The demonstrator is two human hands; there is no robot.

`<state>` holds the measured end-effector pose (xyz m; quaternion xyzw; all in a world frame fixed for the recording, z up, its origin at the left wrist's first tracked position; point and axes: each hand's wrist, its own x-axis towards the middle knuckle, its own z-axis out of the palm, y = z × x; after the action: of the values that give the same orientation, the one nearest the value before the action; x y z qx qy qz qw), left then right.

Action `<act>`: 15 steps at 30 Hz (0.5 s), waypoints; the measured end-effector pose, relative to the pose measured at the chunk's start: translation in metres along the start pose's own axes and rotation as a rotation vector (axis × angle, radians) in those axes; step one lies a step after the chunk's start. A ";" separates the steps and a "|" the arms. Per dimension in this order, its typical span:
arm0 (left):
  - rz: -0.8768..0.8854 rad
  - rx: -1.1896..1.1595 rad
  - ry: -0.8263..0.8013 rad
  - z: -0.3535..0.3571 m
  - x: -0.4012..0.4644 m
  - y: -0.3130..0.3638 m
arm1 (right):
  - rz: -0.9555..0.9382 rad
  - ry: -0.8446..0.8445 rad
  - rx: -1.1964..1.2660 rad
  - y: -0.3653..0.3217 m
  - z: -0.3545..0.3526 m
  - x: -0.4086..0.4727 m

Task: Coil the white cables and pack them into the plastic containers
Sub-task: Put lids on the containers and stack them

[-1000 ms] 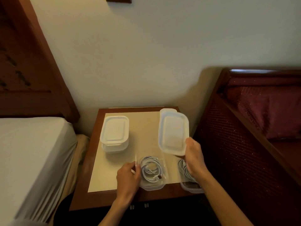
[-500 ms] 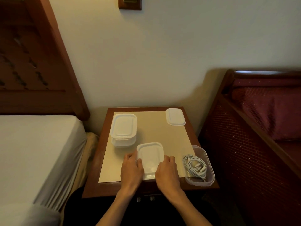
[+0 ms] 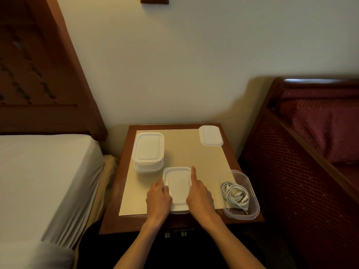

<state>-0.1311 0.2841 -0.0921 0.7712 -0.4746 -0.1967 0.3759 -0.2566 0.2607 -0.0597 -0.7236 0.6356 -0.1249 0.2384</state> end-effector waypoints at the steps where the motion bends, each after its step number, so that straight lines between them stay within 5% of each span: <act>1: 0.005 -0.005 0.006 0.001 0.000 -0.001 | -0.006 -0.029 -0.015 0.000 0.000 0.002; 6: 0.035 -0.058 0.053 0.007 -0.001 -0.004 | -0.032 -0.067 0.060 0.011 0.007 0.009; 15: -0.003 -0.113 0.087 0.006 -0.006 0.002 | -0.080 0.127 0.265 0.018 0.020 0.004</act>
<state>-0.1390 0.2865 -0.0948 0.7573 -0.4449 -0.1899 0.4388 -0.2619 0.2589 -0.0861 -0.7013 0.5980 -0.2624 0.2859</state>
